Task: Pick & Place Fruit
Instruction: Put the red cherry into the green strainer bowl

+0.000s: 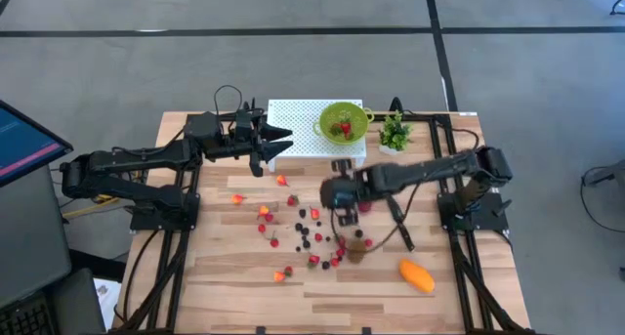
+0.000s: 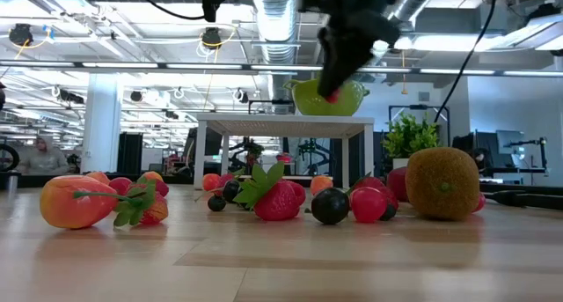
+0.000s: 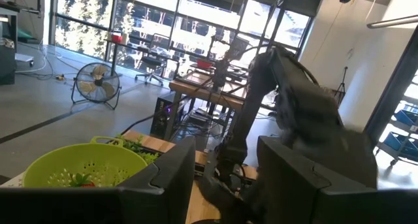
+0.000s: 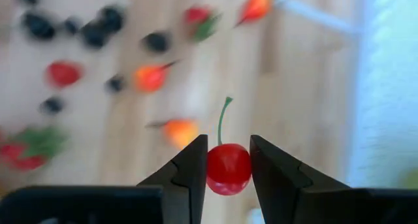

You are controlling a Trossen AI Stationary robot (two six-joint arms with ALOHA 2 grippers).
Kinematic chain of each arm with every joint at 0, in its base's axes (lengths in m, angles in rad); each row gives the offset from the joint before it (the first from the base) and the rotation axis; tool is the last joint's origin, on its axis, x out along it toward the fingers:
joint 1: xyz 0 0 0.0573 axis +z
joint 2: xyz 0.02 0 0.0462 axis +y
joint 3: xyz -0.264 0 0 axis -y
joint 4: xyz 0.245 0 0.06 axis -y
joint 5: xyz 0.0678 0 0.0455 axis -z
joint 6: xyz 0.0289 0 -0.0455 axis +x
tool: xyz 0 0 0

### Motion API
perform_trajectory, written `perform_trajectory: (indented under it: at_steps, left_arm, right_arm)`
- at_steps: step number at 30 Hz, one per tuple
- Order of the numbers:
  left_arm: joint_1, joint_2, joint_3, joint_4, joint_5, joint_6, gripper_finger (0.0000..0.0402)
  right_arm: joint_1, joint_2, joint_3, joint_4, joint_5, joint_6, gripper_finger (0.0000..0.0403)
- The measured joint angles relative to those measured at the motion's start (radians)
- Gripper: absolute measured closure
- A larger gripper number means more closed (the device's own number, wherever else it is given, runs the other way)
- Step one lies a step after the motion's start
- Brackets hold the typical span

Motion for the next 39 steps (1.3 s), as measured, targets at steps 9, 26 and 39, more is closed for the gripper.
perform_trajectory:
  at_steps: [9,26,39]
  left_arm:
    - [0.000,0.000,0.000,0.000,0.000,0.000,0.0243]
    - [0.000,0.000,0.000,0.000,0.000,0.000,0.0243]
    - [0.000,0.000,0.000,0.000,0.000,0.000,0.0243]
  right_arm:
    - [-0.216,0.000,0.225,-0.006,-0.002,-0.141,0.0303]
    - [-0.565,0.012,0.334,-0.147,-0.246,-0.134,0.0311]
    - [-0.580,0.003,0.335,-0.170,-0.312,-0.125,0.0337]
